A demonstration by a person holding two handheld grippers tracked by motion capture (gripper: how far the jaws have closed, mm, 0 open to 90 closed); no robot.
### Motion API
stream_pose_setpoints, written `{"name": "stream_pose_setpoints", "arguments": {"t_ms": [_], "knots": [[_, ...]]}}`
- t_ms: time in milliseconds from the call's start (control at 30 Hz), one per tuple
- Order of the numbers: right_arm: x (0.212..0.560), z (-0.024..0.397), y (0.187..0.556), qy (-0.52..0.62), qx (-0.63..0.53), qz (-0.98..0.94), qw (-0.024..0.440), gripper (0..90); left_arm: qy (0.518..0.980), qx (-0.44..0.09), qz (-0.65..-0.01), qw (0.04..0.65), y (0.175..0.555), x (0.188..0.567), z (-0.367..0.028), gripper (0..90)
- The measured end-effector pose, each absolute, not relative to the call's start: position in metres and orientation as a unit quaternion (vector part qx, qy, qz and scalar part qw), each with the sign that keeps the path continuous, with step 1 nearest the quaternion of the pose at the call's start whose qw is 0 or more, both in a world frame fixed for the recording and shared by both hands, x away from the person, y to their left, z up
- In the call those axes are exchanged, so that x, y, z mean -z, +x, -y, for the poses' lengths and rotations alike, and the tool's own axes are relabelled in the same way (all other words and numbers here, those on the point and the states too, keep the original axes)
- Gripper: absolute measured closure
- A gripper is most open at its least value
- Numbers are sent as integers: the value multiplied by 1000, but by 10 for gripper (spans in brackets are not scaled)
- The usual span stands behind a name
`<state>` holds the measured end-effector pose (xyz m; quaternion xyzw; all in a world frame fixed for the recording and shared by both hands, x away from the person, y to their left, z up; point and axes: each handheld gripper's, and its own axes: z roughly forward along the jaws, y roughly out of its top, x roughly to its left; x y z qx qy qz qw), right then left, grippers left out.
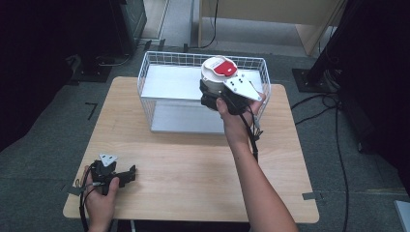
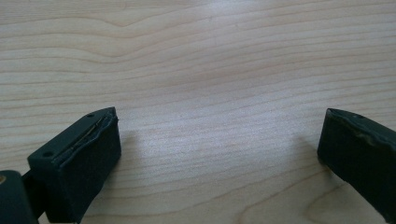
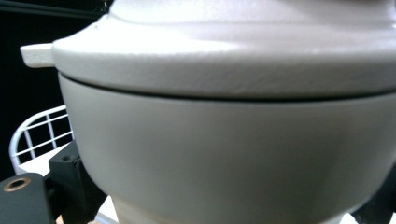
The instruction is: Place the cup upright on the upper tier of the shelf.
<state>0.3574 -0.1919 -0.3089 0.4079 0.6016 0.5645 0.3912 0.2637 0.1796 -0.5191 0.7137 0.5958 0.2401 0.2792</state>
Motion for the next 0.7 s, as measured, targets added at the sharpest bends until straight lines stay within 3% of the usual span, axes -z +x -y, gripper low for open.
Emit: {"name": "stream_pose_setpoints", "arguments": {"t_ms": [700], "knots": [[300,188,405,431,-551,-589,405,73,713,-240,-596,280,264,519,-179,0]]}}
